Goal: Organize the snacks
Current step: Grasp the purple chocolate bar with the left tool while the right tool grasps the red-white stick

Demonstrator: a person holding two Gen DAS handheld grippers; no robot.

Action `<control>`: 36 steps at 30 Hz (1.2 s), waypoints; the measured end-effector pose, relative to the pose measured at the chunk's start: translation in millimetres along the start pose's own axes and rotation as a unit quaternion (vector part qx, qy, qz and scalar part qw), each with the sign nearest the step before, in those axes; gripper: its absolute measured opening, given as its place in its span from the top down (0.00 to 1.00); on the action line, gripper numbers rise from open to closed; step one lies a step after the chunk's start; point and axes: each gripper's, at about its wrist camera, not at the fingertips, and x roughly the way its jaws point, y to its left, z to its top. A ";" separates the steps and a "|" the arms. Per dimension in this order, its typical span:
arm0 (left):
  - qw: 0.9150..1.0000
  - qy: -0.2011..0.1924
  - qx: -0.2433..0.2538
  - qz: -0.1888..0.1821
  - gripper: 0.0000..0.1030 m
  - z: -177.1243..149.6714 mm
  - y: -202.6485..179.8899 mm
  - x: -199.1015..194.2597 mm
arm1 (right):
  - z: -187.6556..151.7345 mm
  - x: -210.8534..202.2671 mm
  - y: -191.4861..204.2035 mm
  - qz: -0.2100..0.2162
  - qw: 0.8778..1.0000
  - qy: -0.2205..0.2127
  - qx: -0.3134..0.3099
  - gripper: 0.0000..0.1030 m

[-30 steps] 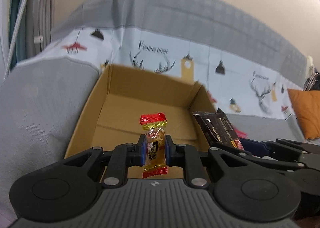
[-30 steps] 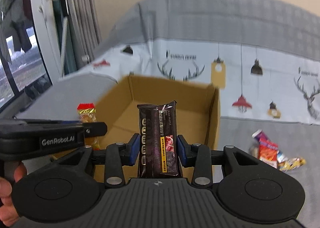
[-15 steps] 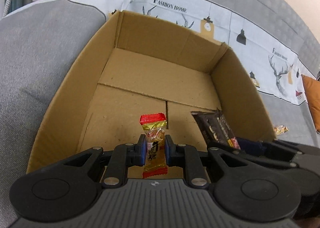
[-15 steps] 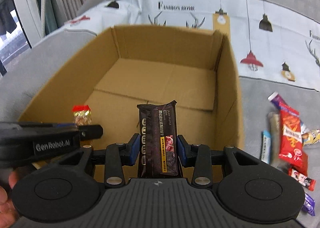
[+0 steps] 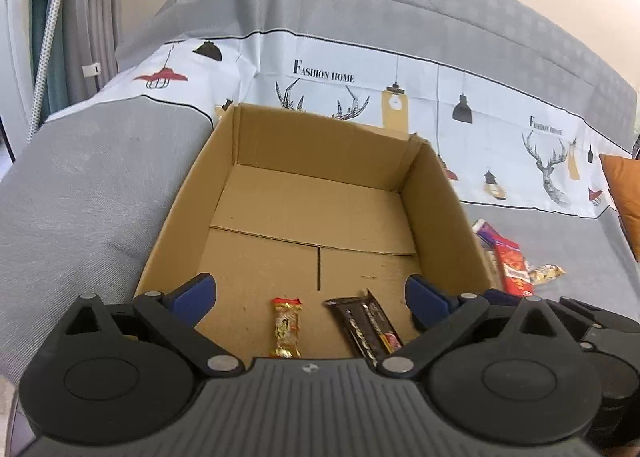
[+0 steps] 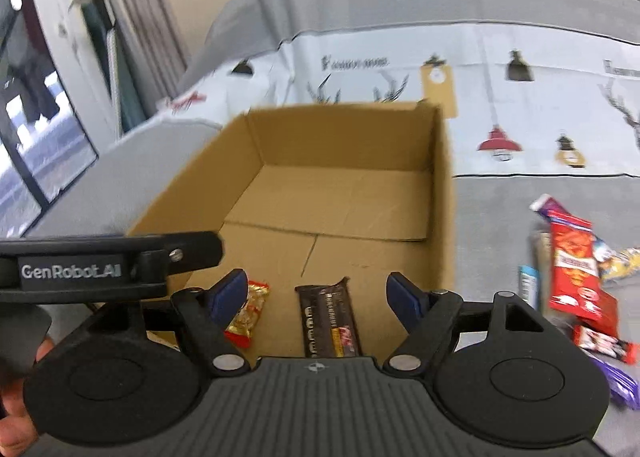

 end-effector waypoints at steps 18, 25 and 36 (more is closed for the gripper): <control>0.999 -0.009 0.042 0.000 0.00 1.9 -89.5 -59.9 | -25.7 -95.3 -87.0 -0.037 0.993 -0.115 0.004 0.00; 0.994 -0.004 0.092 -0.056 0.00 -17.6 -148.1 -32.4 | -54.2 -92.7 -151.3 -0.088 0.993 -0.075 0.030 0.01; 0.975 0.100 0.117 -0.162 0.28 -49.5 -218.2 66.3 | -79.4 -80.4 -233.2 -0.090 0.995 -0.035 0.002 0.17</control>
